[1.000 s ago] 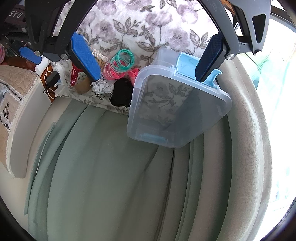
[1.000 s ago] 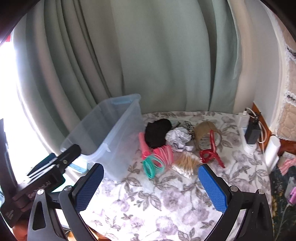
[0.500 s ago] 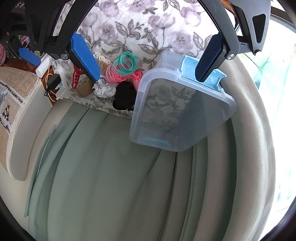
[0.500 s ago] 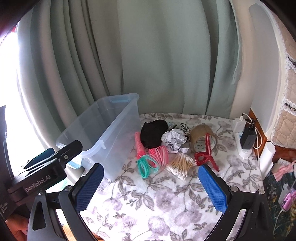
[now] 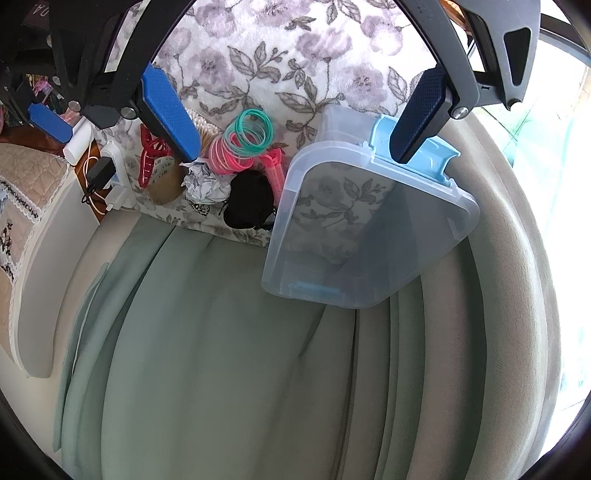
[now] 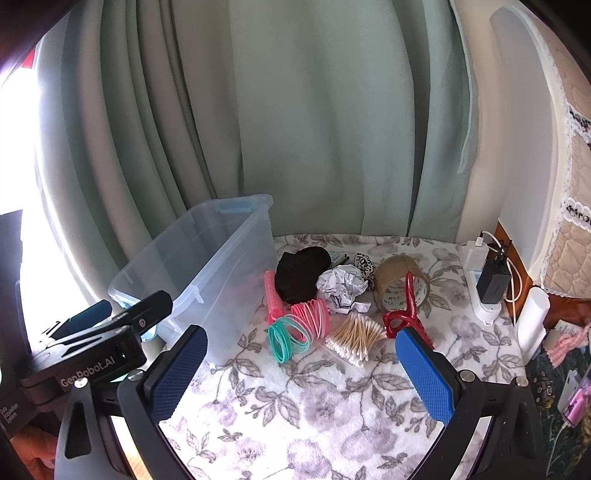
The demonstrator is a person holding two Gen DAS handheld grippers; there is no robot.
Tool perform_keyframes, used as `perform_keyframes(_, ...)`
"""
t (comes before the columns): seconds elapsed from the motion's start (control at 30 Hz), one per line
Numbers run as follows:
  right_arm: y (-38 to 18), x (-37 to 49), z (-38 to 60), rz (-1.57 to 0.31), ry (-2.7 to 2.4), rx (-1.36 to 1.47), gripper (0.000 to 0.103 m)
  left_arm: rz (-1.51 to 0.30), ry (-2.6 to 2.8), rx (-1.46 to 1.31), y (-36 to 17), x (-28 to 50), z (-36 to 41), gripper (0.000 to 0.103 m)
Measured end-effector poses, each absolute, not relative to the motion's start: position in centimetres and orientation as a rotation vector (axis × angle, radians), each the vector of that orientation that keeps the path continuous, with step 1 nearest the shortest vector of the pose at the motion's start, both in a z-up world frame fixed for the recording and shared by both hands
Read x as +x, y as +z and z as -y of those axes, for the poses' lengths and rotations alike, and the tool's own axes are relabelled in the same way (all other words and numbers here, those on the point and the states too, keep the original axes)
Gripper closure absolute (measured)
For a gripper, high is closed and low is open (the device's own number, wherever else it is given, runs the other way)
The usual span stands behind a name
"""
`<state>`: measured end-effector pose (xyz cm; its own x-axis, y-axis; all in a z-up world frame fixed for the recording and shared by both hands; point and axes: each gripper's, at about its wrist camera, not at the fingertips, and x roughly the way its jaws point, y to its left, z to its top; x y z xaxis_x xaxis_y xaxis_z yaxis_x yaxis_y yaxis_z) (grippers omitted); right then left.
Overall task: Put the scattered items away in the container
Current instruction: 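Move both tools toward the pile of items beside the clear box, then grasp the teal coil spring with the left tool while the right tool grasps the red claw clip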
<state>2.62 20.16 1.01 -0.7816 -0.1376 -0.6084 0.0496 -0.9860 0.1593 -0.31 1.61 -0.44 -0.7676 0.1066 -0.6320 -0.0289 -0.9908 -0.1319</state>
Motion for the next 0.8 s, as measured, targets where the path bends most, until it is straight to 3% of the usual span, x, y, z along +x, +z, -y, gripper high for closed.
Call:
perform_keyframes(0.5, -0.5, 2.0, -21.5, 0.284, -2.818, 1.018, 0.0, 0.178, 2.859, -1.052, -1.1, -0.7, -2.4, 0.001)
perform_keyframes(0.8, -2.1, 1.2, -26.6, 0.437, -2.859, 1.081, 0.0, 0.116, 2.744, -1.046, -2.0, -1.0, -4.9, 0.001)
